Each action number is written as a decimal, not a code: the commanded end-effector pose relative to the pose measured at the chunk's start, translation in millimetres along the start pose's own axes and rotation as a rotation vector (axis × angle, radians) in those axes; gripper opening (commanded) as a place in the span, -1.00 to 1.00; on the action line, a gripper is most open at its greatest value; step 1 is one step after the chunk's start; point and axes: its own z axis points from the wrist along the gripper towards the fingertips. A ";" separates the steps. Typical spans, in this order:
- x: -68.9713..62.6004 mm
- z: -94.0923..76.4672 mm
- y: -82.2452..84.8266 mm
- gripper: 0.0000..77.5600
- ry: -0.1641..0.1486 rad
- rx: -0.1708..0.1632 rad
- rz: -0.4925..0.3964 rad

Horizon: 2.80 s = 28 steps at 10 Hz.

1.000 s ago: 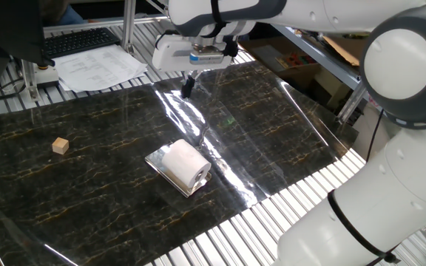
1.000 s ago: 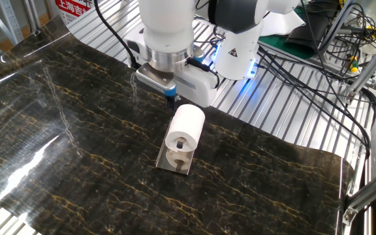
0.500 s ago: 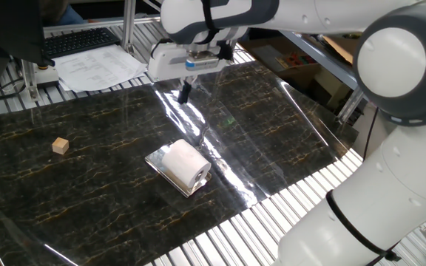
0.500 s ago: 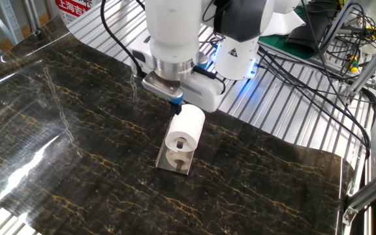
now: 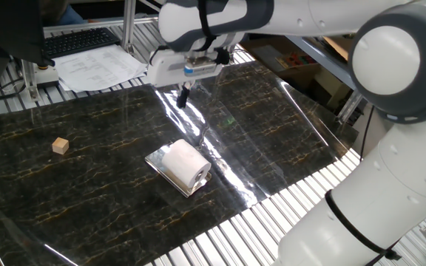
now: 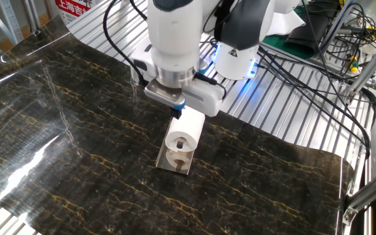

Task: Take the roll of paper down from the shelf

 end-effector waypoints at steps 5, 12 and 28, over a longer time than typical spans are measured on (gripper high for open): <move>-1.6 22.9 -1.8 -1.00 -0.032 0.008 -0.048; -1.5 22.9 -1.8 -1.00 -0.027 0.025 -0.052; -1.5 22.9 -1.8 -1.00 0.008 0.053 0.019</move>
